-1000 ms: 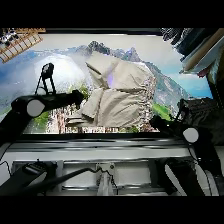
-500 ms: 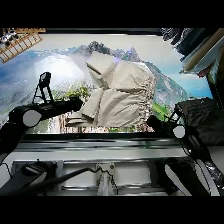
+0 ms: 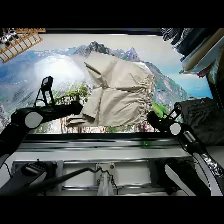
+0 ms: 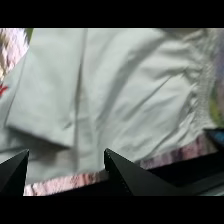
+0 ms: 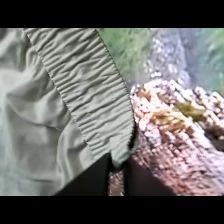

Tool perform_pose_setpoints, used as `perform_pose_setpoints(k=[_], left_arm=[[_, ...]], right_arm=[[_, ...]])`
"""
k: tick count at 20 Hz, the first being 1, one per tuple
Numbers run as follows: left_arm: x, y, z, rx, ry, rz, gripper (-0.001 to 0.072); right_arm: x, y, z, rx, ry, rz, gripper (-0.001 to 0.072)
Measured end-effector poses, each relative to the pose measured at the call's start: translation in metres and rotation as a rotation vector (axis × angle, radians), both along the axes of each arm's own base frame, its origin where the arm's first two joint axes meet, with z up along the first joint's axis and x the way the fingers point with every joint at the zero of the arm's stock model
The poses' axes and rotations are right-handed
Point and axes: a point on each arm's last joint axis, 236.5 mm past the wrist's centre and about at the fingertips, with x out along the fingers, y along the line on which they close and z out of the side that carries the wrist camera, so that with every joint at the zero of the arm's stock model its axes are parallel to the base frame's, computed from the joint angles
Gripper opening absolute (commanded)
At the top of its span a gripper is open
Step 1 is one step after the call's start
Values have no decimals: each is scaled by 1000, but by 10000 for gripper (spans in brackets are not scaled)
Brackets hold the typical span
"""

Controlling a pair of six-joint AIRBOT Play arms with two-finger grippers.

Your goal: Fold the clothes and pants, and hang the long-sleeved shirts on hangers.

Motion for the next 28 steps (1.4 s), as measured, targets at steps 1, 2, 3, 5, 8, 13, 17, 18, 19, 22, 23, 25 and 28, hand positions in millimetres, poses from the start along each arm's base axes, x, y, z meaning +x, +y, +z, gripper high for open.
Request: perform_pose_setpoints(k=[1,2,3,5,8,13,17,18,19,22,23,25,28], left_arm=[[-6,2,-9,10,27,-4,478],[-13,4,-19,22,58,-9,477],[-22,6,-30,35,93,-15,477],[-38,14,-50,74,155,-30,477],[-59,33,-77,172,224,-58,478],[-88,60,-110,276,326,-47,477],[-95,69,-125,291,345,-14,477],[-93,70,-128,290,336,-4,477],[-89,73,-129,295,322,4,477],[-76,80,-133,324,265,11,475],[-71,81,-133,329,248,13,466],[-63,81,-134,329,216,19,457],[-52,79,-134,323,174,25,301]], right_arm=[[2,-1,0,-2,-6,-2,31],[3,-1,0,-3,-10,-4,31],[3,-1,1,-5,-14,-3,30],[4,-1,1,-6,-17,0,30],[5,-1,1,-12,-22,9,30],[4,-1,1,-19,-24,21,30],[4,-1,1,-20,-24,23,30],[4,-1,1,-20,-23,24,30],[4,-1,0,-19,-21,24,30],[2,0,0,-18,-12,29,30],[1,0,-1,-17,-9,30,30],[0,0,-1,-17,-5,33,30],[-2,1,-2,-16,4,37,30]])
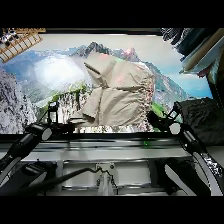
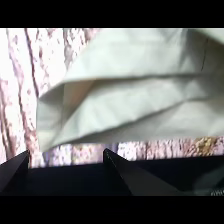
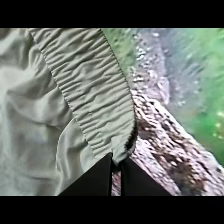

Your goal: Fold the clothes and pants, and hang the long-sleeved shirts on hangers.

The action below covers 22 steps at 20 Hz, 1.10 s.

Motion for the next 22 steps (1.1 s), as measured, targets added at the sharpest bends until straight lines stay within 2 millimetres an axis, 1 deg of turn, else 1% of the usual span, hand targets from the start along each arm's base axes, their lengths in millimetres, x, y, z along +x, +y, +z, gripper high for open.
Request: perform_pose_setpoints(k=[1,2,3,4,7,8,10,11,12,13,14,15,17,19,20,21,22], left_arm=[[4,-1,0,-1,-13,-1,259],[7,-1,-1,-2,-25,-1,188],[10,-2,-1,-5,-34,0,112],[12,-3,-2,-6,-39,0,7],[15,-3,-3,-7,-46,0,4],[16,-4,0,-10,-53,0,4],[23,-7,15,-23,-85,-1,3],[29,-9,28,-36,-118,-1,3],[37,-12,45,-52,-162,-2,3],[45,-15,65,-71,-213,-3,2],[56,-18,92,-95,-279,-1,2],[66,-21,118,-116,-343,1,1],[86,-22,181,-161,-490,11,1],[104,-22,252,-206,-654,22,0],[111,-20,292,-227,-748,26,1],[115,-17,330,-242,-838,28,1],[117,-12,372,-258,-937,37,0]], right_arm=[[-1,0,0,0,3,1,30],[-2,1,-1,1,7,3,30],[-2,1,-1,2,10,4,30],[-3,1,-1,2,12,4,30],[-6,3,-1,8,26,15,29],[-7,5,0,6,31,34,29],[-9,10,8,0,32,93,29],[-8,13,17,-5,26,134,29],[-7,16,28,-9,11,172,29],[-4,20,44,-15,-13,217,29],[1,23,63,-22,-49,253,28],[7,26,88,-31,-97,287,28],[22,30,146,-52,-218,332,28],[33,34,214,-73,-355,361,28],[36,36,247,-81,-421,372,28],[36,38,283,-89,-491,380,28],[35,39,318,-97,-561,386,28]])
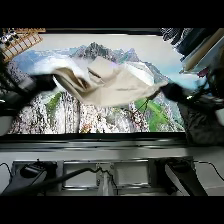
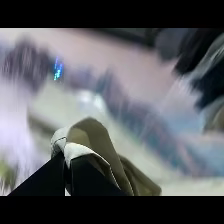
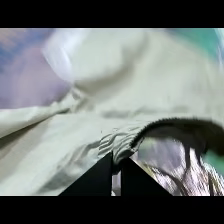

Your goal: Fold the clothes and pants, and hang the long-sleeved shirts on hangers.

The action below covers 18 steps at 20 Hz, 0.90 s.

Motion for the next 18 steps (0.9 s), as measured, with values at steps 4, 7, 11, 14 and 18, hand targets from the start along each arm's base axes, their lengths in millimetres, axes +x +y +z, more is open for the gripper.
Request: perform_pose_setpoints(k=[4,7,11,14,18], left_arm=[[-14,35,134,-60,-315,84,0],[-33,68,191,-74,-453,171,0],[-75,99,236,-88,-587,256,0],[-112,108,261,-78,-681,290,0],[-150,113,279,-69,-761,309,0]], right_arm=[[-24,11,118,49,-237,45,28],[-55,24,181,102,-359,103,28],[-96,45,224,173,-426,205,28],[-122,62,239,215,-436,292,28],[-150,78,243,253,-412,385,26]])
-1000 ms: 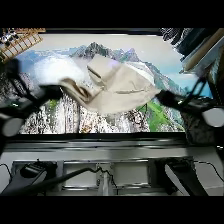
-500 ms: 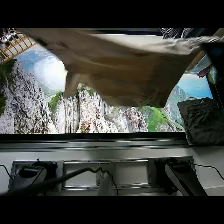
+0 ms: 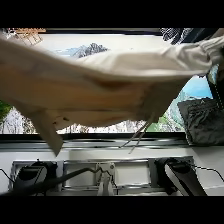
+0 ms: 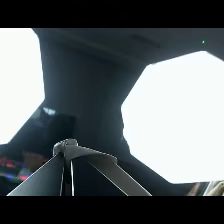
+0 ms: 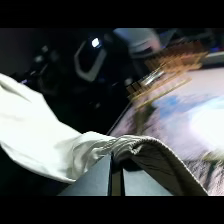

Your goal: Fold the clothes and pants, and hang the long-sleeved shirts on hangers.

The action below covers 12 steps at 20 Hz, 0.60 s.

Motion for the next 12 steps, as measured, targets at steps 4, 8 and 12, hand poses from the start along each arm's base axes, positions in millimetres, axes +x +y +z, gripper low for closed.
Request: perform_pose_setpoints(k=[4,8,12], left_arm=[[-9,1,-6,4,31,8,0],[6,1,-27,28,129,20,1],[69,-8,-69,56,303,-12,0]], right_arm=[[-24,4,-2,7,31,35,26],[-35,-5,-20,-27,102,-12,25],[-3,-33,-72,-105,271,-164,25]])
